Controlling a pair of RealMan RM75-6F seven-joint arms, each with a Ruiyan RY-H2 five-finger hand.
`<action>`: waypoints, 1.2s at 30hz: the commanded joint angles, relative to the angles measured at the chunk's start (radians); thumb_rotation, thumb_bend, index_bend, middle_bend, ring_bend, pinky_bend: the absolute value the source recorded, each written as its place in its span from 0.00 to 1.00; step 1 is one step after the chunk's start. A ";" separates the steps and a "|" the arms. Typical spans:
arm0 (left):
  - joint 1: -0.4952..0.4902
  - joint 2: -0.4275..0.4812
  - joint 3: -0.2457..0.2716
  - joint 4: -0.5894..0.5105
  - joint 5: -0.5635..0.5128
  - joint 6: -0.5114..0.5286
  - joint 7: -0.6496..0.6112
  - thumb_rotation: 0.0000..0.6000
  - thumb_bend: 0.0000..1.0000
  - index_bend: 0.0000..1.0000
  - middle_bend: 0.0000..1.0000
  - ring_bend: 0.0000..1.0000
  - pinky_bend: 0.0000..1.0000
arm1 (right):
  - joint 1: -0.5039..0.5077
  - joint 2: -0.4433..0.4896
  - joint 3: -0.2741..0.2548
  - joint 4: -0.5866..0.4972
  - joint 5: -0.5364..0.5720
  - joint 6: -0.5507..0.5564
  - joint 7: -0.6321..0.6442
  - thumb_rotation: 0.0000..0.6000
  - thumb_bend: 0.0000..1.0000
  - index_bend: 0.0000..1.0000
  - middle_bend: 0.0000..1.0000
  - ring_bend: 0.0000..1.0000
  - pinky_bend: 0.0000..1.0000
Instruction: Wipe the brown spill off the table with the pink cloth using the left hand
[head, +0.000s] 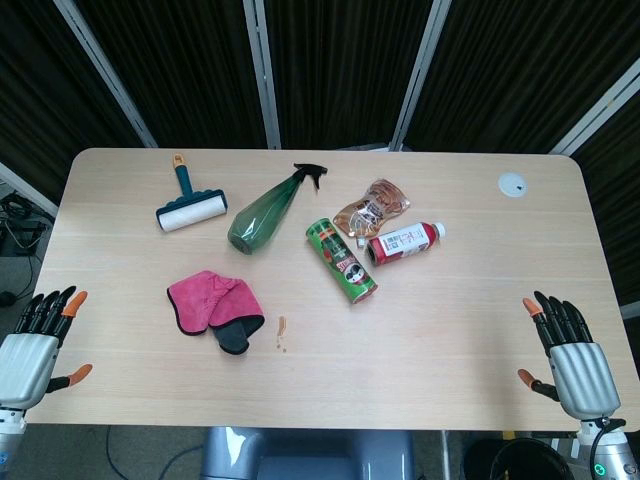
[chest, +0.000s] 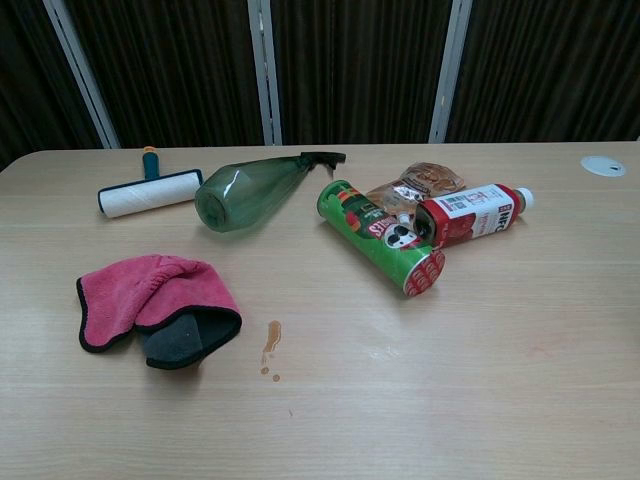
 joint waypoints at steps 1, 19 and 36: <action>-0.001 0.001 0.001 -0.002 0.001 -0.002 0.004 1.00 0.00 0.00 0.00 0.00 0.00 | -0.001 0.002 0.000 -0.001 0.002 0.001 0.003 1.00 0.00 0.00 0.00 0.00 0.07; -0.012 0.014 0.003 -0.026 -0.030 -0.043 0.024 1.00 0.00 0.00 0.00 0.00 0.00 | -0.005 0.010 -0.001 -0.010 0.006 0.000 0.001 1.00 0.00 0.00 0.00 0.00 0.07; -0.178 -0.057 -0.092 -0.081 -0.187 -0.275 0.206 1.00 0.00 0.06 0.00 0.00 0.02 | -0.010 0.019 0.001 -0.024 0.023 -0.006 0.016 1.00 0.00 0.00 0.00 0.00 0.07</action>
